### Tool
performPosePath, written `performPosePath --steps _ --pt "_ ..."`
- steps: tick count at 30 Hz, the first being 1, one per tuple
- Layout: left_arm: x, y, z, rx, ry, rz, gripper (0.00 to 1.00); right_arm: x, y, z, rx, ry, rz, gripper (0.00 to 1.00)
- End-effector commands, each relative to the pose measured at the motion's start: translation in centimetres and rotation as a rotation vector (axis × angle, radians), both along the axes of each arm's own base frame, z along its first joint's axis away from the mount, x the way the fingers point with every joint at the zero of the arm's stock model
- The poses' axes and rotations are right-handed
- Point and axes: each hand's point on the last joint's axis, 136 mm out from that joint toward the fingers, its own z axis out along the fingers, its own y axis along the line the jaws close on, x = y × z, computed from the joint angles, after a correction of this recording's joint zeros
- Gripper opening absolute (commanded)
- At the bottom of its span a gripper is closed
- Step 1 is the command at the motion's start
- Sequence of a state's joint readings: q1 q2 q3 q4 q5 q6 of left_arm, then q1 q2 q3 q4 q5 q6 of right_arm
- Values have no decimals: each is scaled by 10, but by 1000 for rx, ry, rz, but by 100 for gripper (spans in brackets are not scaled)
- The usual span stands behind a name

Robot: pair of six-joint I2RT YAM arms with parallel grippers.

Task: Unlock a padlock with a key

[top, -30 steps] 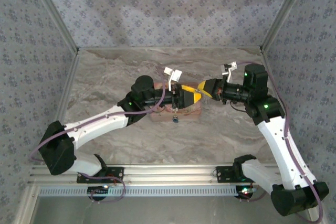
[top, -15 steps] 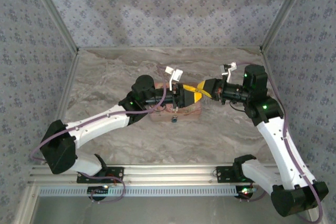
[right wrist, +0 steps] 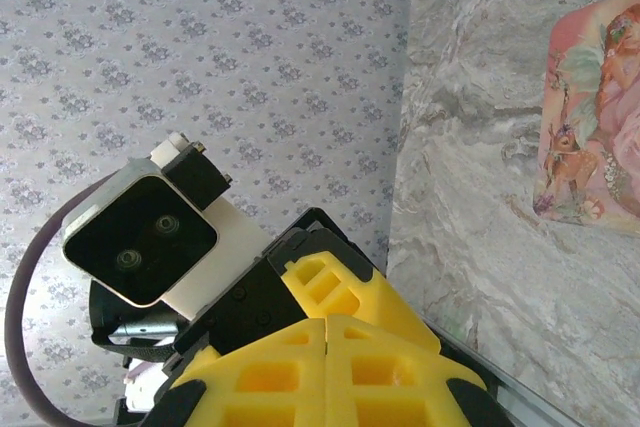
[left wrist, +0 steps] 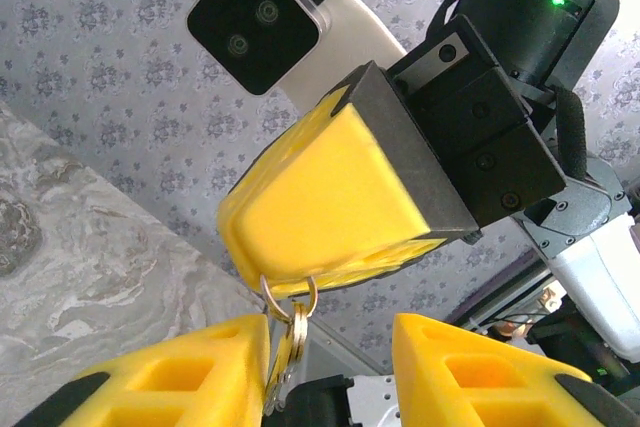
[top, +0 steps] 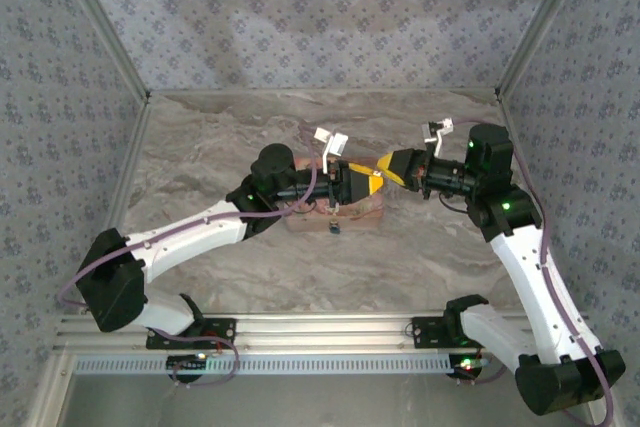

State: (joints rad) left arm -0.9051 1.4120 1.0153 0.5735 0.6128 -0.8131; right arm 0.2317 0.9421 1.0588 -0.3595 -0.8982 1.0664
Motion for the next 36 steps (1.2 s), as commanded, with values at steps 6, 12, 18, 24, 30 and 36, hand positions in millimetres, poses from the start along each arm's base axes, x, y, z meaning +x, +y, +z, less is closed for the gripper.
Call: performPosePath --steps 6,12,18,24,30,36 --pt "-4 4 8 -25 -29 9 27 -6 -1 8 26 -17 22 1" --pt "-3 8 7 -18 -34 26 21 -7 0 7 28 -15 32 1" --pt "-3 11 8 -11 -39 33 17 -8 0 6 29 -14 34 1" --pt "-2 11 7 -8 -37 36 9 -7 -1 7 30 -15 32 2" --pt "-2 13 5 1 -35 41 8 -8 -1 8 32 -17 33 2" --pt "-2 16 -2 17 -23 54 8 -8 -2 10 36 -23 36 1"
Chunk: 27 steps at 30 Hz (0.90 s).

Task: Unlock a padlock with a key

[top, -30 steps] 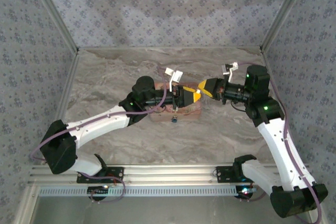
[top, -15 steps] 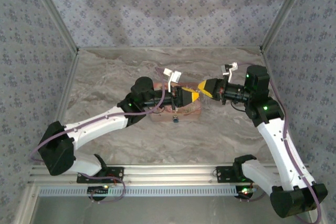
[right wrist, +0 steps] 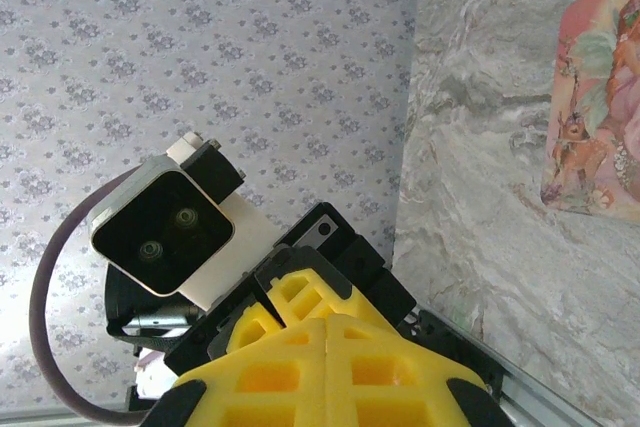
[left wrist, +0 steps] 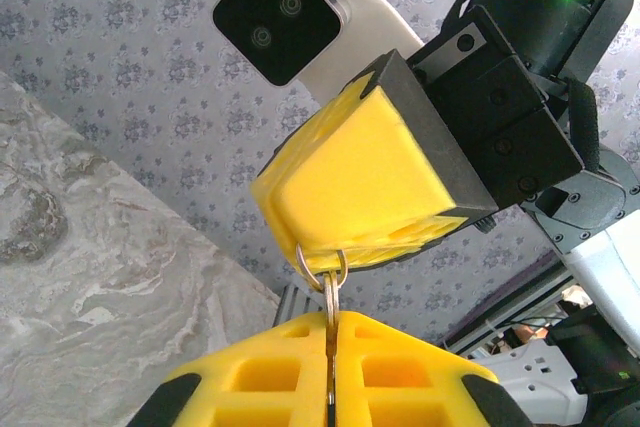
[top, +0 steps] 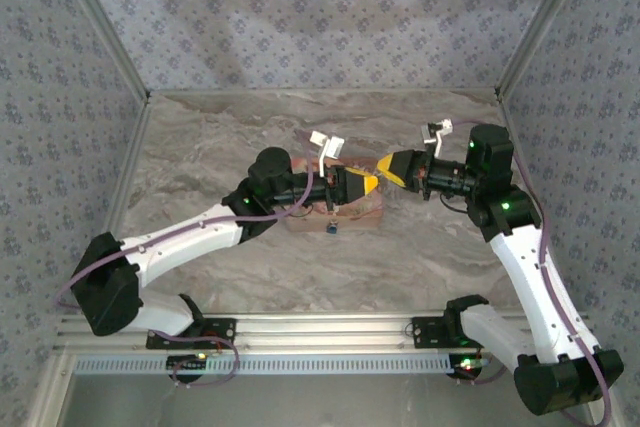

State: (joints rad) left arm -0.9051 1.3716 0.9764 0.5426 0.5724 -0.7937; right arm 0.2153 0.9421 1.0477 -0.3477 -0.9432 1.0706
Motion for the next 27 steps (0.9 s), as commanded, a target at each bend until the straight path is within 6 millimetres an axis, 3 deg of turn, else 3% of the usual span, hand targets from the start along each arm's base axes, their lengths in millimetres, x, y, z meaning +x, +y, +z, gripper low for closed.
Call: performPosePath --steps 1,14,27 --pt "-3 9 6 -4 -23 14 8 -5 -1 11 20 -29 10 1" --pt "-4 8 7 0 -28 7 12 -6 -1 13 31 -34 15 1" --pt "-4 9 10 -3 -43 14 0 -7 -1 11 33 -27 19 2"
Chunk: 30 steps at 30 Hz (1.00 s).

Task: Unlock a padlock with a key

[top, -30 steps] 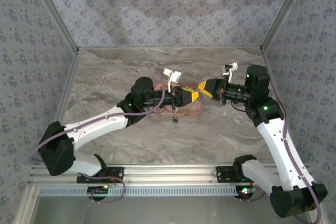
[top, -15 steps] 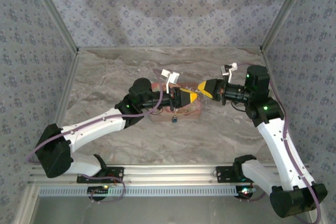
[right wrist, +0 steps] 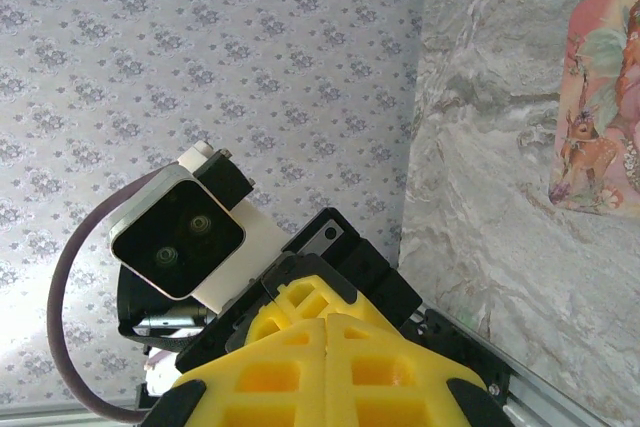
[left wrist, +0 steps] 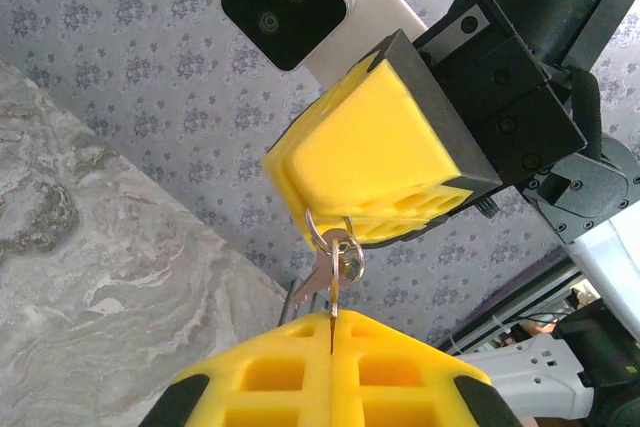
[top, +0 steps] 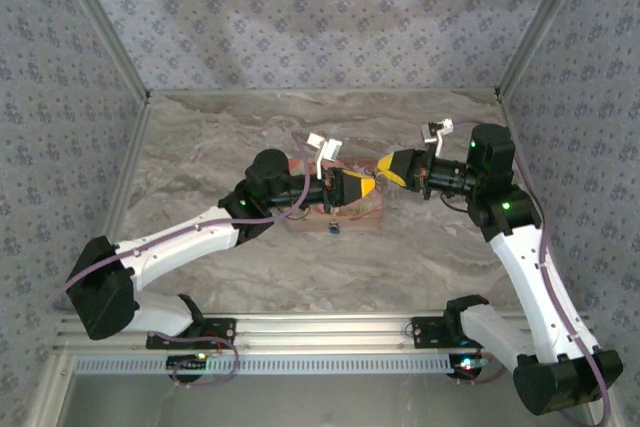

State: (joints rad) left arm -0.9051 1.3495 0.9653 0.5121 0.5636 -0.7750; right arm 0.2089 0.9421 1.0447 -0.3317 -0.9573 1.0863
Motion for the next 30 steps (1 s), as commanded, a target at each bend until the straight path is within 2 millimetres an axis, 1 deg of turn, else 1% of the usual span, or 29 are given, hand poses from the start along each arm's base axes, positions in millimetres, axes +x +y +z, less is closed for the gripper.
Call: performPosePath --steps 1,3,4,6,7,9,13,16,18,22,24,27,28,30 --pt "-2 5 12 -17 -36 4 0 -7 -1 8 19 -28 13 3" --pt "-3 6 12 -7 -39 3 0 -7 -3 5 8 -25 8 7" --pt "-3 6 11 3 -36 6 0 -6 -5 3 1 -26 6 11" --pt "-1 8 6 47 -20 22 0 -9 -10 -5 -43 -21 3 29" --pt "-1 9 1 80 -10 25 0 -9 -15 -8 -68 -29 -9 36" --pt "-1 11 -8 156 6 29 0 -7 -24 -16 -105 -43 -35 41" --pt "-4 19 -26 306 46 24 0 -4 -33 -28 -149 -62 -54 42" --pt "-6 28 -40 427 86 13 0 -3 -37 -35 -208 -134 -57 42" --pt "-8 35 -47 494 106 2 0 -4 -40 -47 -241 -140 -61 41" --pt "-12 44 -53 581 137 -41 0 1 -38 -57 -229 -246 -52 42" --pt "-14 48 -53 613 136 -61 0 2 -40 -68 -244 -269 -67 42" --pt "-16 49 -52 633 145 -101 0 -2 -37 -76 -230 -313 -60 41" --pt "-17 49 -50 635 148 -115 0 -3 -35 -75 -218 -344 -56 39" --pt "-18 46 -48 638 151 -141 0 -9 -29 -70 -179 -355 -20 38"
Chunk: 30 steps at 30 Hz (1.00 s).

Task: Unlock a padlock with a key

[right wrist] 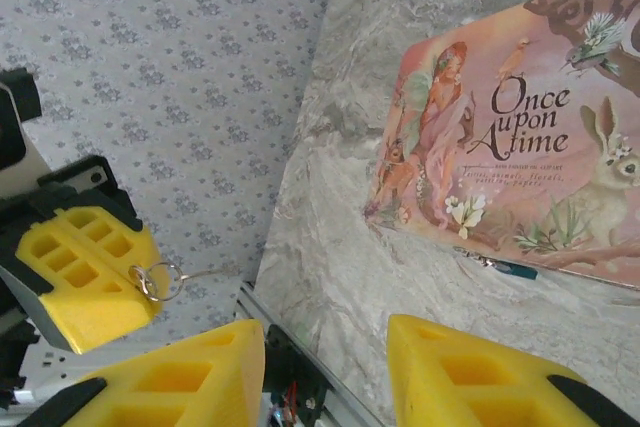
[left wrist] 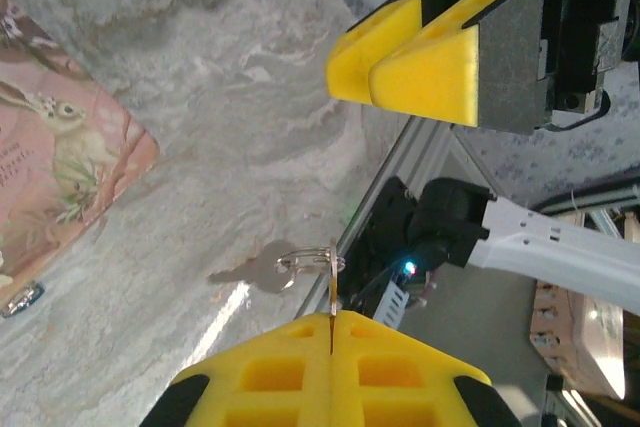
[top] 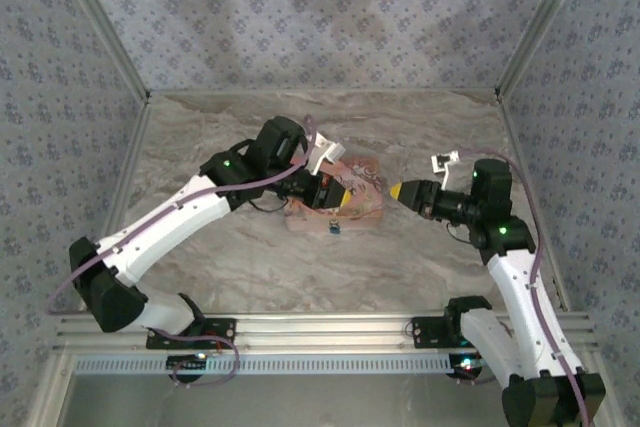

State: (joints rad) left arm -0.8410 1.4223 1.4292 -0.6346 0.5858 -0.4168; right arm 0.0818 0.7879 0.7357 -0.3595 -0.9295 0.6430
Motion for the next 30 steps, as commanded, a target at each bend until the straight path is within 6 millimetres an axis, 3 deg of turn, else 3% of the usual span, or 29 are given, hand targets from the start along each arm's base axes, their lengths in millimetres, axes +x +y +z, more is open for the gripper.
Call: performPosePath --steps 1,9,20,30 --pt "-15 2 4 21 39 -94 0 -7 11 28 44 -142 81 37" --pt "-26 -13 19 -55 74 -193 0 -27 42 44 67 -230 220 35" --pt "-42 -17 29 -78 66 -254 0 -43 60 61 95 -291 304 39" --pt "-42 -18 31 -79 61 -256 0 -52 64 61 96 -286 352 26"
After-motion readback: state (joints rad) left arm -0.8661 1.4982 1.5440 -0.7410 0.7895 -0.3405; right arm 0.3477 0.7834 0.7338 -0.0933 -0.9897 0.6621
